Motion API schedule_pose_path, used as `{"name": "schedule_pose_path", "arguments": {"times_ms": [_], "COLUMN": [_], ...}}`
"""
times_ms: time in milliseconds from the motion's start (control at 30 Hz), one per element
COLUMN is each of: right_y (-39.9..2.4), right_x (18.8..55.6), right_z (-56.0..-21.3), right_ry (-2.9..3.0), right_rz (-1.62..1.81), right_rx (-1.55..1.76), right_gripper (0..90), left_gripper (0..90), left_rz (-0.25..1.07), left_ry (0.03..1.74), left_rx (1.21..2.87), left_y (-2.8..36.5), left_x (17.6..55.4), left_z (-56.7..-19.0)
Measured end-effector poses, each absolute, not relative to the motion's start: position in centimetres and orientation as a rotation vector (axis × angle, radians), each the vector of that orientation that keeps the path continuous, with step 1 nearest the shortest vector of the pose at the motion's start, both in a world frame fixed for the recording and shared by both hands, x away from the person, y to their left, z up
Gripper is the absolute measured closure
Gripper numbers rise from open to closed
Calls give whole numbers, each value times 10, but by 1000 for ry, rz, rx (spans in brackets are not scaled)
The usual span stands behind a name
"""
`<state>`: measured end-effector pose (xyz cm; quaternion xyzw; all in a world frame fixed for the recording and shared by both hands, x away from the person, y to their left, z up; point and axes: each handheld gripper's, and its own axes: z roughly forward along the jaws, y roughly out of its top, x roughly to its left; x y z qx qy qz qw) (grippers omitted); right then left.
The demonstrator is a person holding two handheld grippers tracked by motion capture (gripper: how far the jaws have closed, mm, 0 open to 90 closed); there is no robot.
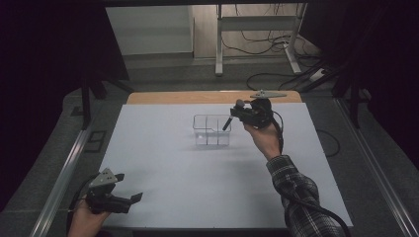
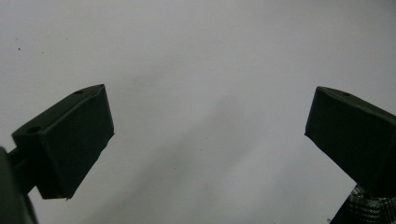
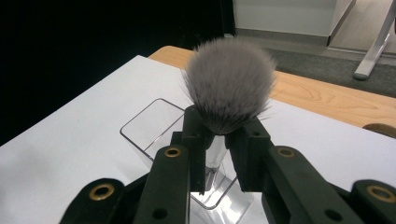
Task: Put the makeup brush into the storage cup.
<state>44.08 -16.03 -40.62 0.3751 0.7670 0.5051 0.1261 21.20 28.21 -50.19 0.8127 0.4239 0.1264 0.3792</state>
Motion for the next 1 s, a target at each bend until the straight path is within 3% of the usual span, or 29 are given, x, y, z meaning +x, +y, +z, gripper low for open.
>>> {"name": "schedule_pose_path", "arguments": {"times_ms": [1000], "right_y": [-148], "right_x": [445], "right_z": [-442], "right_ry": [2273], "right_rz": [1416], "right_rx": [1092], "right_gripper": [766], "left_gripper": [9], "left_rz": [319], "left_ry": [1084], "left_rx": [2048], "left_y": [284], "left_x": [212], "left_z": [-501]}}
